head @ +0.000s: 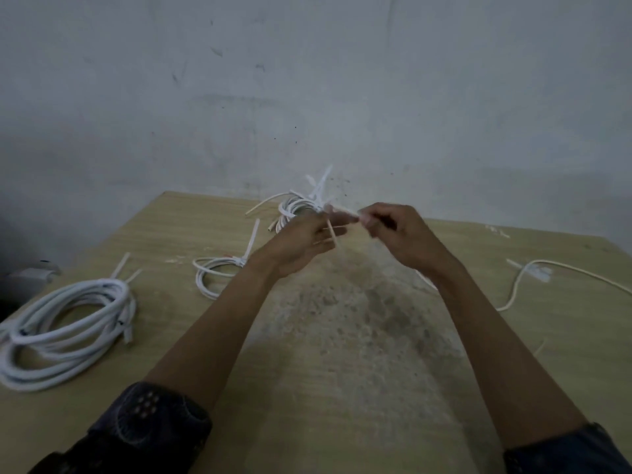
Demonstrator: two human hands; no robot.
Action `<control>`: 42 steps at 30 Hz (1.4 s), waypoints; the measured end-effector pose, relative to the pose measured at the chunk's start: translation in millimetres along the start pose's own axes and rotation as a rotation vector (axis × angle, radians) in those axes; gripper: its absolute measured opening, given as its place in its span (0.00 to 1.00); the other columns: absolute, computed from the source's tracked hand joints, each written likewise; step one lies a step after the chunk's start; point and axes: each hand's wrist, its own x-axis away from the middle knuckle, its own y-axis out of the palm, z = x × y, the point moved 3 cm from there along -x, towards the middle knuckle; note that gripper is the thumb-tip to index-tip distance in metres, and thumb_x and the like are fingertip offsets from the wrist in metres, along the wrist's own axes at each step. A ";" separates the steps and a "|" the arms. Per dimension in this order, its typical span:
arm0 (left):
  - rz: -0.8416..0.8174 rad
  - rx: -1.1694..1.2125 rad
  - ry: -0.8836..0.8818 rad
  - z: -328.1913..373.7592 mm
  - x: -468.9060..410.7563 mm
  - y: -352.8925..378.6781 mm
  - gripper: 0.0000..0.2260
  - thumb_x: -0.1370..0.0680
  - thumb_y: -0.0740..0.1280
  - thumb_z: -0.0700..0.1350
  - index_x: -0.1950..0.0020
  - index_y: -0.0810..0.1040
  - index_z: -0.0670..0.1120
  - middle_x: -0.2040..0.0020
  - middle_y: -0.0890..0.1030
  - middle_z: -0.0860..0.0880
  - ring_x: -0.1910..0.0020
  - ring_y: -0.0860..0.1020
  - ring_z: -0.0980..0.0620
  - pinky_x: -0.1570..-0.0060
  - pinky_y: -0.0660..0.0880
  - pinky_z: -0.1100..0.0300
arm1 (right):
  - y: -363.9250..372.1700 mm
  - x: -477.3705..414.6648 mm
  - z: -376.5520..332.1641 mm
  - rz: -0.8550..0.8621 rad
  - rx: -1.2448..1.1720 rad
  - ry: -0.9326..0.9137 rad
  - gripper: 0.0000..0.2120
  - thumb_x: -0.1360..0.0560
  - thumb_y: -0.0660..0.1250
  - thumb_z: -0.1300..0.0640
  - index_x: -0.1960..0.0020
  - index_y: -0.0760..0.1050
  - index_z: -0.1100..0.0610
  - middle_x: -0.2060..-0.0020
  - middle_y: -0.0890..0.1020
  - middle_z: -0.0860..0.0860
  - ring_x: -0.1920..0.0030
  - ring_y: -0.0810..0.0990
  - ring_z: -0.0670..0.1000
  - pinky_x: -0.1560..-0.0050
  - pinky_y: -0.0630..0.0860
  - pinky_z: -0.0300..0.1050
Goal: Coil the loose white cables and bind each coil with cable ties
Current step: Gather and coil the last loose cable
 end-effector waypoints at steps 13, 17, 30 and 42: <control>0.154 0.455 0.005 45.7 11.1 -46.4 0.17 0.14 0.53 0.49 0.45 0.77 0.40 0.73 0.70 0.52 0.74 0.70 0.55 0.65 0.76 0.61 | -28.9 1.7 7.6 -0.044 0.248 0.069 0.12 0.23 0.70 0.47 0.60 0.85 0.52 0.76 0.76 0.52 0.76 0.67 0.43 0.73 0.60 0.34; 0.044 0.532 -0.133 38.0 12.6 -30.5 0.18 0.15 0.55 0.51 0.61 0.72 0.45 0.74 0.65 0.52 0.74 0.67 0.53 0.65 0.79 0.58 | -41.8 1.4 14.0 0.213 0.321 0.137 0.17 0.25 0.70 0.40 0.64 0.83 0.52 0.77 0.73 0.48 0.76 0.67 0.44 0.71 0.61 0.41; 0.170 0.586 0.137 48.4 10.5 -52.8 0.15 0.14 0.51 0.45 0.58 0.70 0.45 0.77 0.62 0.54 0.80 0.60 0.57 0.73 0.66 0.63 | -99.4 22.7 92.9 0.599 0.420 0.482 0.13 0.24 0.71 0.48 0.54 0.83 0.59 0.59 0.84 0.59 0.53 0.83 0.62 0.54 0.75 0.49; 0.276 0.171 0.201 13.6 -2.4 20.5 0.13 0.15 0.55 0.44 0.53 0.72 0.38 0.61 0.84 0.43 0.64 0.81 0.45 0.61 0.79 0.52 | 25.8 -2.7 -35.3 -0.004 0.010 -0.119 0.12 0.22 0.68 0.65 0.41 0.82 0.55 0.56 0.84 0.42 0.63 0.80 0.41 0.60 0.74 0.34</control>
